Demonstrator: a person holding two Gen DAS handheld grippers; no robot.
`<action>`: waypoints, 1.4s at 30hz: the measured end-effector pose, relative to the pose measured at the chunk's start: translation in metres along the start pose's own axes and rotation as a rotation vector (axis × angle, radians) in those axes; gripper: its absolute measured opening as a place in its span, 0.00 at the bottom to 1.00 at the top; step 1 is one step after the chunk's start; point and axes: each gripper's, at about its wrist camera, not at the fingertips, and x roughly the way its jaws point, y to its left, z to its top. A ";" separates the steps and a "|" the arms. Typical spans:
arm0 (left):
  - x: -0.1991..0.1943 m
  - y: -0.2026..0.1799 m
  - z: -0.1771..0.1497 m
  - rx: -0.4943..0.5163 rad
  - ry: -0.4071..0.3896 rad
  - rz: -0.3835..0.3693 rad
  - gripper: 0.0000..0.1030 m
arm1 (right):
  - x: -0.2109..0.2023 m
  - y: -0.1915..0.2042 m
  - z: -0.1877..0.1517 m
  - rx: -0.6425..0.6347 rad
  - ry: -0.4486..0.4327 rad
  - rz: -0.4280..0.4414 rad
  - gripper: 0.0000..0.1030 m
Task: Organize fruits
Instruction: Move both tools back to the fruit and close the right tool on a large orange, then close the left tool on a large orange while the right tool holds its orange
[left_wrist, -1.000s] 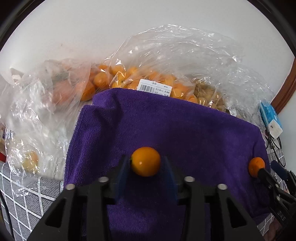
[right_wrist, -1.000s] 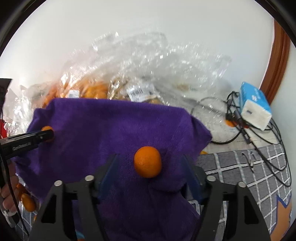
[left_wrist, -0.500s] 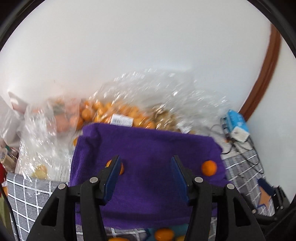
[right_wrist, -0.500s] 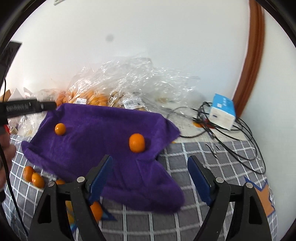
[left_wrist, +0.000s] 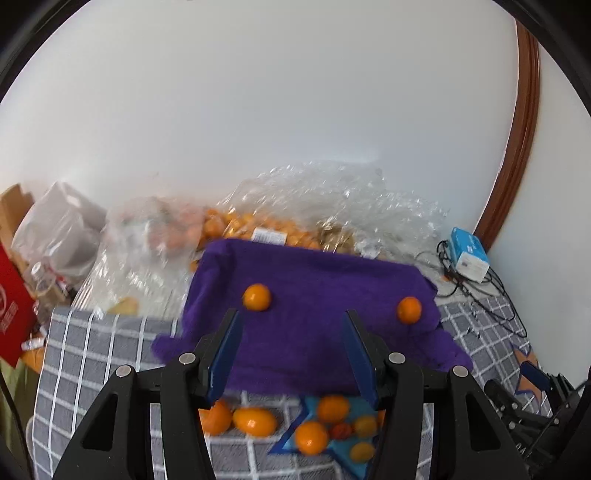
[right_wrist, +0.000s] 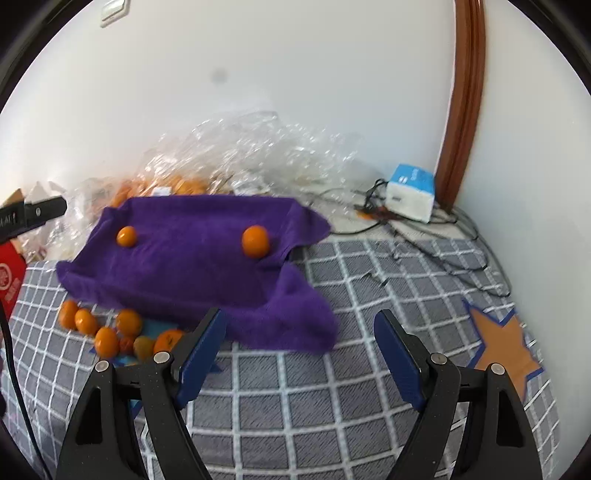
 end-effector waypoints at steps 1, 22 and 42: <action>-0.001 0.005 -0.007 -0.008 0.011 -0.003 0.52 | 0.001 0.000 -0.004 -0.001 0.008 0.017 0.80; 0.030 0.086 -0.107 -0.141 0.230 0.103 0.54 | 0.025 0.067 -0.037 -0.111 0.072 0.244 0.60; 0.022 0.088 -0.125 -0.119 0.158 0.070 0.67 | 0.066 0.090 -0.037 -0.190 0.126 0.220 0.41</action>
